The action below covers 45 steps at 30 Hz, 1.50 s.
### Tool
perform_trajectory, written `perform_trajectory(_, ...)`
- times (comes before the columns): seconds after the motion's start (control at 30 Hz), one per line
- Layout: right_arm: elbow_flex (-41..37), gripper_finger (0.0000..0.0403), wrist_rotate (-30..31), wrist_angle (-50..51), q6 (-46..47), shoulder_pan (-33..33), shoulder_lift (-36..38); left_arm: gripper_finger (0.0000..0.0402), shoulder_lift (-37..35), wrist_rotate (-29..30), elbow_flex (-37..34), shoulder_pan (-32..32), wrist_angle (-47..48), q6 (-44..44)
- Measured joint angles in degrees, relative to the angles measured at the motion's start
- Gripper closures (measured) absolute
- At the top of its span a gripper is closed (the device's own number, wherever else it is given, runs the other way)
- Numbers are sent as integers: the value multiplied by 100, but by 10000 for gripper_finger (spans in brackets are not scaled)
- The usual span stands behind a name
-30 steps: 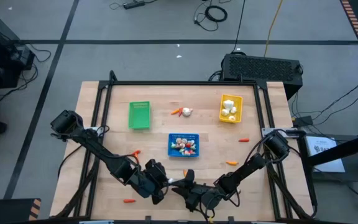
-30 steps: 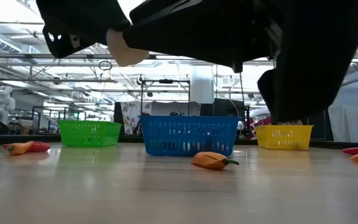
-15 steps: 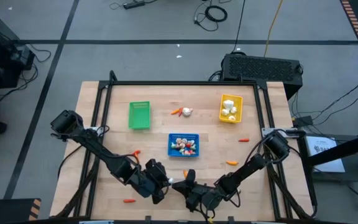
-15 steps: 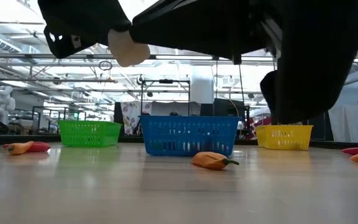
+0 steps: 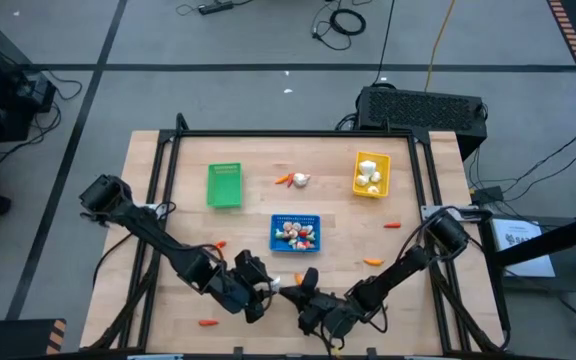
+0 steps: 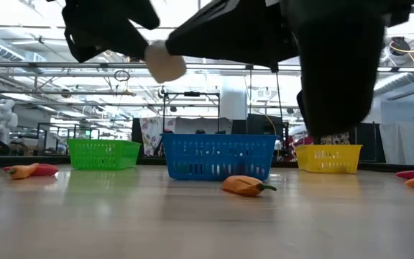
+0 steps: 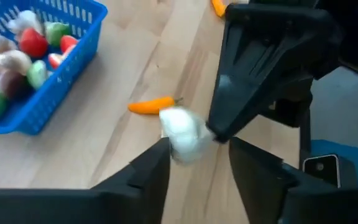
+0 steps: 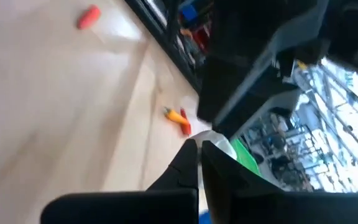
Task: Sort produce into baskets
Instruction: Put the white garlic into the yellow bin
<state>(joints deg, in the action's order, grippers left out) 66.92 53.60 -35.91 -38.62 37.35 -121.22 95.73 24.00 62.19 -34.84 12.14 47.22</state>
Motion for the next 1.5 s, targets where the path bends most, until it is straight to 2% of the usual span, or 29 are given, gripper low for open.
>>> perform_trajectory(0.13, -2, 402, -27, 1240, 702, -167, 457, 201, -294, -73, 0, 31, 536, 14)
perform_trajectory(0.33, -4, 403, -570, 3595, 2105, -661, 1398, 196, -1046, 1462, 7, -256, 1605, 186)
perform_trajectory(0.43, -4, 403, -633, 4687, 2626, -988, 1925, 196, -1162, 2308, 4, -494, 1720, 189)
perform_trajectory(0.47, -4, 403, -773, 5124, 2866, -1135, 2091, 196, -1152, 2561, 5, -578, 1733, 185)
perform_trajectory(0.53, -4, 403, -1438, 6064, 3433, -1512, 2451, 196, -1078, 2928, 4, -694, 1692, 186)
perform_trajectory(0.6, -4, 403, -2100, 6866, 3934, -1976, 2746, 196, -920, 3150, 4, -740, 1637, 194)
perform_trajectory(0.63, -4, 403, -2246, 7285, 4155, -2194, 2862, 196, -829, 3253, 1, -768, 1633, 194)
perform_trajectory(0.77, -4, 403, -2247, 8770, 4823, -3108, 3209, 196, -531, 3604, -2, -766, 1429, 195)
perform_trajectory(0.87, -4, 402, -2378, 9621, 5208, -3802, 3357, 196, -371, 3591, -4, -649, 1429, 190)
perform_trajectory(1.03, -4, 402, -2400, 10125, 5735, -4879, 3376, 196, -362, 3437, -2, -406, 1529, 252)
perform_trajectory(1.23, -122, 402, -2713, 9918, 5614, -5832, 3359, 196, -315, 3008, -2, -296, 1541, 347)
perform_trajectory(1.43, -647, 402, -3462, 9590, 5392, -6701, 3359, 196, -303, 2967, -2, -353, 1621, 318)
perform_trajectory(1.5, -878, 402, -3379, 9449, 5368, -6842, 3359, 196, -303, 2969, -2, -349, 1671, 304)
